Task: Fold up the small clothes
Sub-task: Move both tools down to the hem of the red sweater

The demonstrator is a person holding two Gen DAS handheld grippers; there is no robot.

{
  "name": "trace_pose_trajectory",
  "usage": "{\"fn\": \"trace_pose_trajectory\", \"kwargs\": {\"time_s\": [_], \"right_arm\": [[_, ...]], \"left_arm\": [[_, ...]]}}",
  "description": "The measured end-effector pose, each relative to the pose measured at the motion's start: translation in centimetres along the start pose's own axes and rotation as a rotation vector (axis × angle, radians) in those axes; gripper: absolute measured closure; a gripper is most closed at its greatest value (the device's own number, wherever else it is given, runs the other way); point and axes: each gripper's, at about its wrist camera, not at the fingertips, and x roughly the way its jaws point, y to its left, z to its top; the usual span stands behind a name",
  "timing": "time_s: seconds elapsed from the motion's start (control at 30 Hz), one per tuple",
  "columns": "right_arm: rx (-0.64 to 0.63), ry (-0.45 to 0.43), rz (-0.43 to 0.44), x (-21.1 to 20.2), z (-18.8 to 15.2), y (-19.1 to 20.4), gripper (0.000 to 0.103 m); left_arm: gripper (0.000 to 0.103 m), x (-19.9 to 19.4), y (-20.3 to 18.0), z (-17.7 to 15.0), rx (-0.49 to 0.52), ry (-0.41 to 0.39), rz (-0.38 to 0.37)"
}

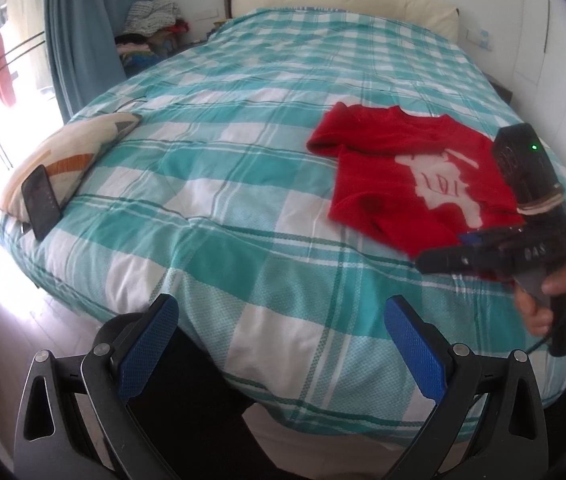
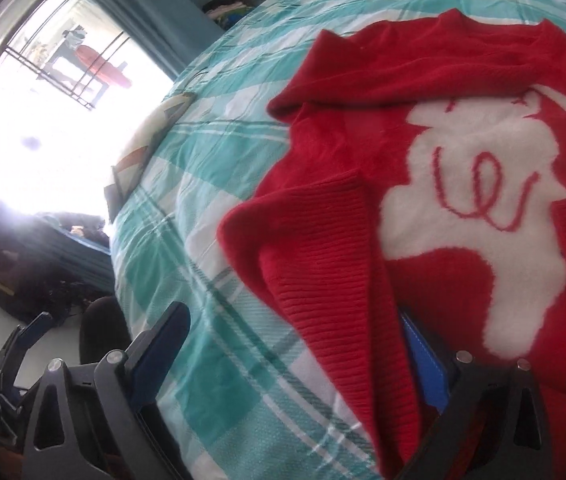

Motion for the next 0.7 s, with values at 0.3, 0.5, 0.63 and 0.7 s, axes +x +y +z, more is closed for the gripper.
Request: {"fn": "trace_pose_trajectory", "kwargs": {"time_s": [0.3,0.5,0.63,0.7], "right_arm": [[-0.265,0.07,0.129,-7.4,-13.0,7.2,0.005],[0.169,-0.328,-0.231,-16.8,-17.4,-2.1,0.004],[0.364,-0.42,-0.26,-18.5,-18.9,-8.8,0.005],[0.382,-0.442,-0.249,-18.1,-18.1,-10.8,0.017]], "left_arm": [[0.0,4.1,0.5,0.0,0.002,0.069,-0.081],[0.001,7.6,-3.7,-0.3,0.083,0.18,-0.289],[0.002,9.6,-4.9,-0.4,0.053,0.232,-0.37],[0.008,10.0,-4.8,-0.5,0.031,0.239,-0.389]]}}
